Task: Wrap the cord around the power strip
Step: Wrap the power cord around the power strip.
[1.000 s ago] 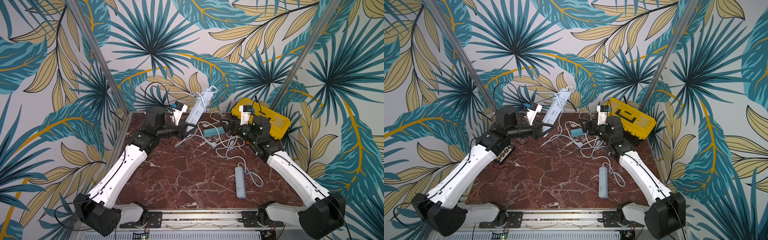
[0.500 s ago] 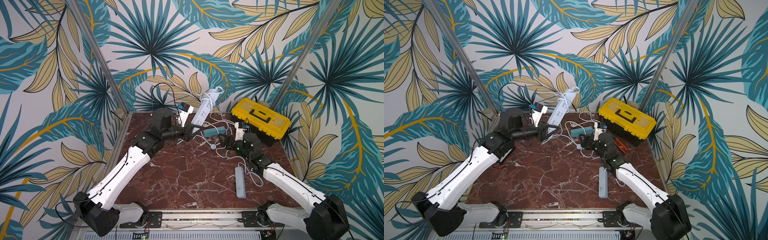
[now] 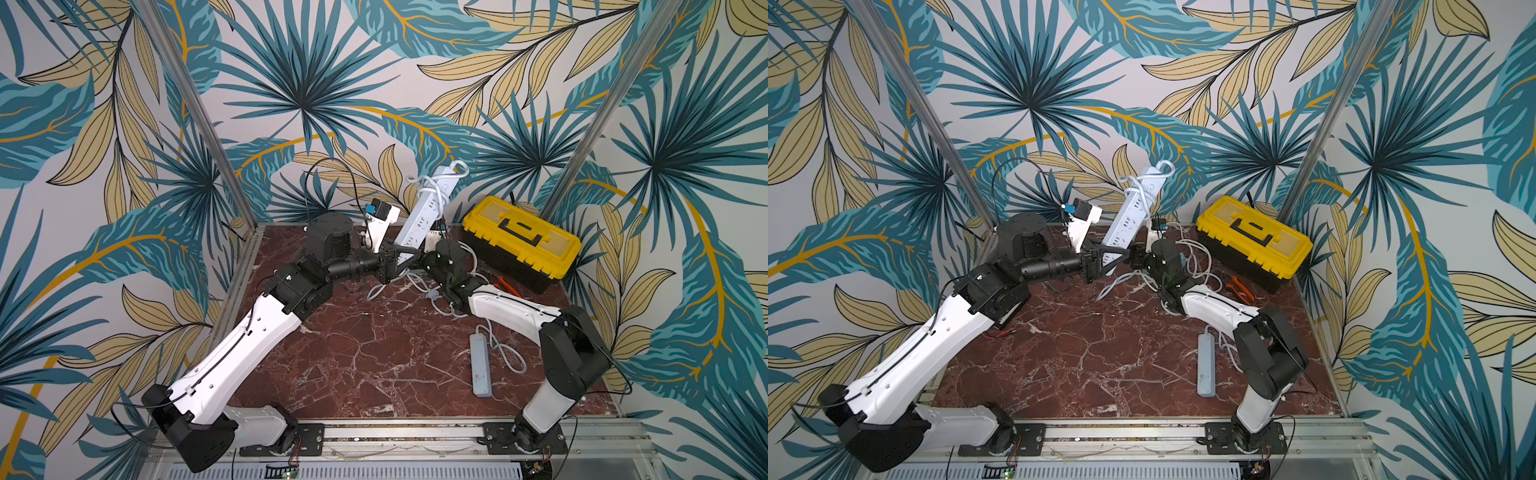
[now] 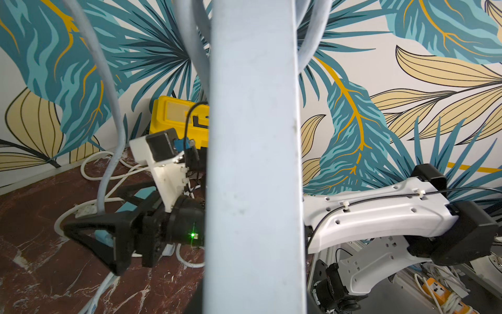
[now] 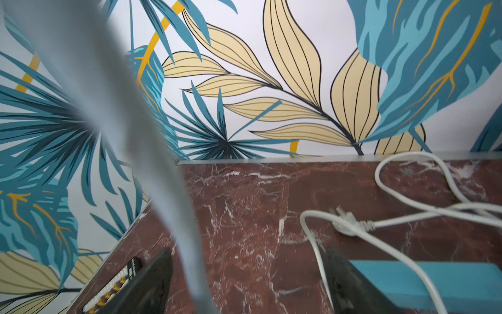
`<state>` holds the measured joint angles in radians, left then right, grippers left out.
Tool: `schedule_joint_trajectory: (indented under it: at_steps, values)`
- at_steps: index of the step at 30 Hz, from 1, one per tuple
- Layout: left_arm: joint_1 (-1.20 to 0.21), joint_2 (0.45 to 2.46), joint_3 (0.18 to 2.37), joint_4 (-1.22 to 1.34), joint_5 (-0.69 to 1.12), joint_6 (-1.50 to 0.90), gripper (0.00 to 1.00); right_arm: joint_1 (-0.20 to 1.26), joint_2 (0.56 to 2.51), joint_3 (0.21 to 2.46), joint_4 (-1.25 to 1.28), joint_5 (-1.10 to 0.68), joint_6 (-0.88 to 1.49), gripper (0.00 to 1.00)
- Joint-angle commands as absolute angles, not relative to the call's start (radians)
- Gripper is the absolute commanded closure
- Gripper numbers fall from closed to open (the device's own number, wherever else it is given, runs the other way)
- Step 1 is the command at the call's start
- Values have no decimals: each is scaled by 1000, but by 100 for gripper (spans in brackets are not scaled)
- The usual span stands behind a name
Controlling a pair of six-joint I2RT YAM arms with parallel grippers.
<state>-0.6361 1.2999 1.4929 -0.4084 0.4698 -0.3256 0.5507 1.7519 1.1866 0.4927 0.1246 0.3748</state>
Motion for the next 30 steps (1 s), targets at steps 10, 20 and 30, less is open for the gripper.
schedule_joint_trajectory:
  at_steps: [10,20,30]
  values:
    - [-527,1218,1487,-314,348,-351,100,580,1745,1145,389,148,135,92]
    - [-236,1218,1439,-350,378,-282,100,619,1390,821,227,286,-124,100]
    - [-293,1368,1385,-549,129,83,100,787,1115,858,6,336,-659,100]
